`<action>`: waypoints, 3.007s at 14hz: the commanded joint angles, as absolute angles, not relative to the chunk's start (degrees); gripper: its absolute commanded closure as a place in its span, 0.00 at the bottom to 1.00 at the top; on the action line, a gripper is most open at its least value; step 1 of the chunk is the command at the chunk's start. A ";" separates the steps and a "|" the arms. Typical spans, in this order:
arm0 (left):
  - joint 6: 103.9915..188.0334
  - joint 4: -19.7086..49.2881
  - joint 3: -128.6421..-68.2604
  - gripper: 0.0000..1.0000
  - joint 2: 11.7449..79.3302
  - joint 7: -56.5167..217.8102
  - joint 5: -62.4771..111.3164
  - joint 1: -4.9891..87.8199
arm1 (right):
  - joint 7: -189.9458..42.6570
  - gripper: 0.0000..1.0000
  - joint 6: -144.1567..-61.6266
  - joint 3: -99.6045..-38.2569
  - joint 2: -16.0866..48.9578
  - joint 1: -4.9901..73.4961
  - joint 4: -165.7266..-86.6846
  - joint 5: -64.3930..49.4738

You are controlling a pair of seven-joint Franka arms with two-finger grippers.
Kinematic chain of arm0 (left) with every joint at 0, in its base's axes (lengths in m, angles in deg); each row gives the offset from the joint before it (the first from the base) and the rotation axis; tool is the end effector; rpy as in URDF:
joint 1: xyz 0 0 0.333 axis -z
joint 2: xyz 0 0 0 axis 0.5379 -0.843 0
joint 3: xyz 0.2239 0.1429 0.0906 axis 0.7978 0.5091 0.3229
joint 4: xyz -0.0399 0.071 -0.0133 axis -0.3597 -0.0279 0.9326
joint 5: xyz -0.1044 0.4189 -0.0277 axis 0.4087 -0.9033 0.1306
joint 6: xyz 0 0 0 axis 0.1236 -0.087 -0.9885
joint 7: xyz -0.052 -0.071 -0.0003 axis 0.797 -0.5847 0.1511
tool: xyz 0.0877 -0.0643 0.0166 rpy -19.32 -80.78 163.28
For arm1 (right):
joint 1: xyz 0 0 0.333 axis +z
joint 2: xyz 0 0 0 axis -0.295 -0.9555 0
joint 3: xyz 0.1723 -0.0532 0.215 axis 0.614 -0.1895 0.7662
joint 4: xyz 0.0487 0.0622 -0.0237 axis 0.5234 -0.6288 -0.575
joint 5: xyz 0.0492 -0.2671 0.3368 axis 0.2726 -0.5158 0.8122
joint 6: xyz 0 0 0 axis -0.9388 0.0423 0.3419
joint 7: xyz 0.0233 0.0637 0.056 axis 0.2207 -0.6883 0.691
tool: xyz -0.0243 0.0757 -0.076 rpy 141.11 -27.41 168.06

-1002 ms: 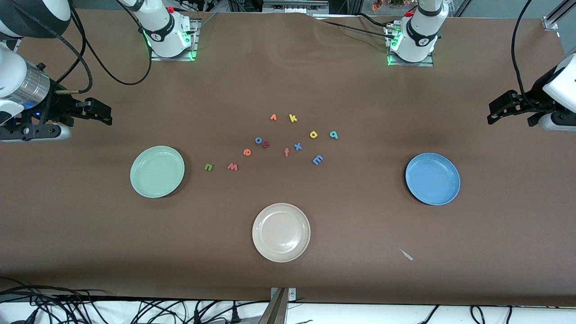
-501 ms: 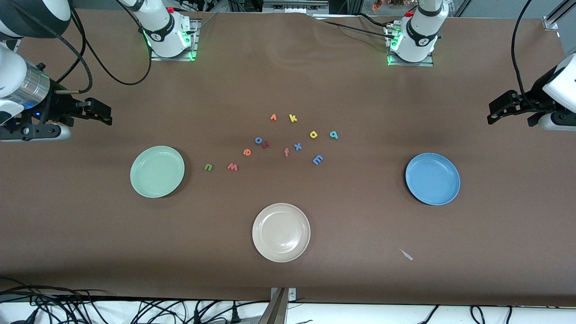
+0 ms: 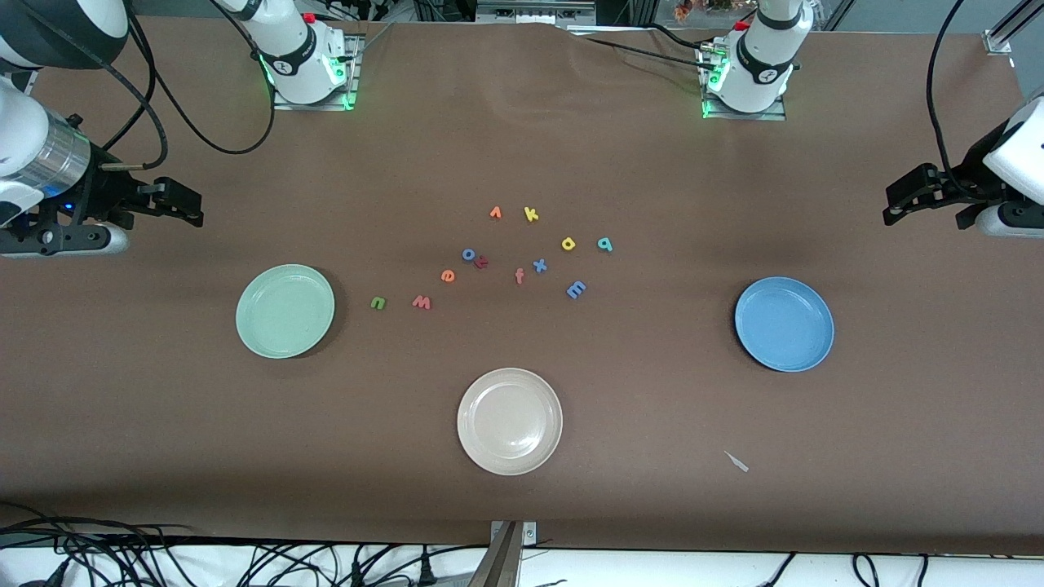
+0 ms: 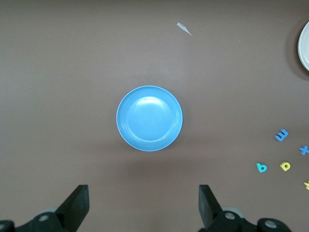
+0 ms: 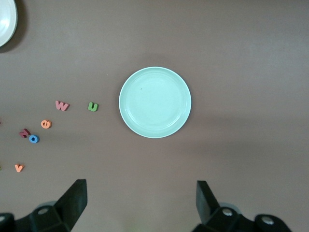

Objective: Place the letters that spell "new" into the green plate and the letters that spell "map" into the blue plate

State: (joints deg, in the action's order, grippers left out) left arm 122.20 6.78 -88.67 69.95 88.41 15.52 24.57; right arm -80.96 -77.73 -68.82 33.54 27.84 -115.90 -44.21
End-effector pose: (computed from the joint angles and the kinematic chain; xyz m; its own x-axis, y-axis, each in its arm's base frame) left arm 0.6052 -0.0045 0.5646 0.9995 -0.0312 0.0066 -0.0313 -0.9995 0.0048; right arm 0.6193 0.0607 0.5319 0.9953 0.0529 -0.0811 0.0539 -0.9985 0.0105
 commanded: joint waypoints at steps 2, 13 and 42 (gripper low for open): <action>122.98 8.07 -88.91 0.00 71.16 89.56 16.13 24.10 | -81.49 0.00 -77.62 -68.84 34.36 27.97 -116.74 -44.57; 122.89 6.93 -88.91 0.00 69.59 89.38 16.13 24.37 | -81.31 0.00 -77.89 -68.76 34.28 27.97 -116.83 -44.48; 149.95 4.90 -89.44 0.00 35.05 81.91 16.39 57.06 | -90.44 0.00 -90.09 -67.88 26.81 33.76 -119.38 -43.34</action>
State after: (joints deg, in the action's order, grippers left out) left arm 148.38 5.77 -90.21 36.69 82.24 15.54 55.68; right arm -88.03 -88.16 -67.72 27.88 32.39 -118.99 -43.90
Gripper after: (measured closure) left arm 0.000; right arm 0.000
